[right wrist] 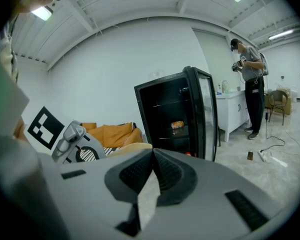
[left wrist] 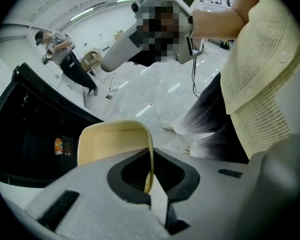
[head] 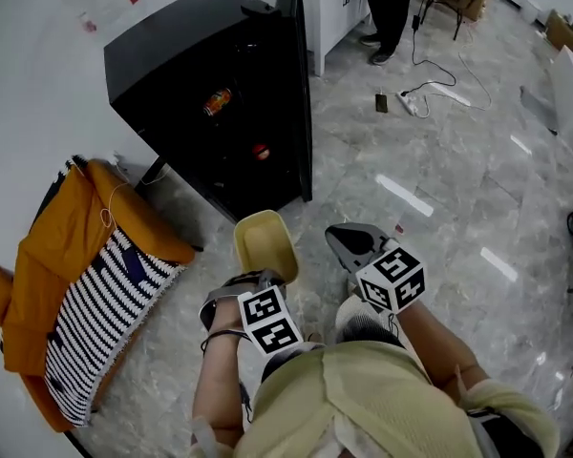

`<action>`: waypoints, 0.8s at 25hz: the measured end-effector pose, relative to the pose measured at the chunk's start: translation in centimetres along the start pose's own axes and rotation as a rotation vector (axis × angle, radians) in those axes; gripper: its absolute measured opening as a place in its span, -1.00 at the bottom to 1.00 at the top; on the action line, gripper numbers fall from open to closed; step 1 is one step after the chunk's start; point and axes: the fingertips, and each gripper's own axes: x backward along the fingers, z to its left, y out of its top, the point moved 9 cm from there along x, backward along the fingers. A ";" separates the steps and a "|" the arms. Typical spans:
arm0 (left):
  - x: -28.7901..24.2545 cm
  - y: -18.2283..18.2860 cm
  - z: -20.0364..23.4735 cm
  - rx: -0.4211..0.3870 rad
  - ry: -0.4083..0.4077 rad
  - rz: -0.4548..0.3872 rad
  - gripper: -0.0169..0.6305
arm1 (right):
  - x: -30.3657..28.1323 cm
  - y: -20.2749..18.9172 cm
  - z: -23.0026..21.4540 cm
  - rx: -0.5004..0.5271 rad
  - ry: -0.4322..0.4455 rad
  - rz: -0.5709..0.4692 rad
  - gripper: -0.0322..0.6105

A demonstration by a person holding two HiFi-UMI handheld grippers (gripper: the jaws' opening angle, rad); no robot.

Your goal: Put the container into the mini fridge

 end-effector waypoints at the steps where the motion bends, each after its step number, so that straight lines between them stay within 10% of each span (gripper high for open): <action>1: -0.2 0.4 0.5 0.018 0.002 -0.001 -0.86 | -0.3 0.3 -0.7 0.006 0.014 0.005 -0.81; 20: -4.4 6.1 10.1 0.219 0.048 0.044 -0.86 | -6.2 4.5 -11.8 0.082 0.225 0.074 -0.81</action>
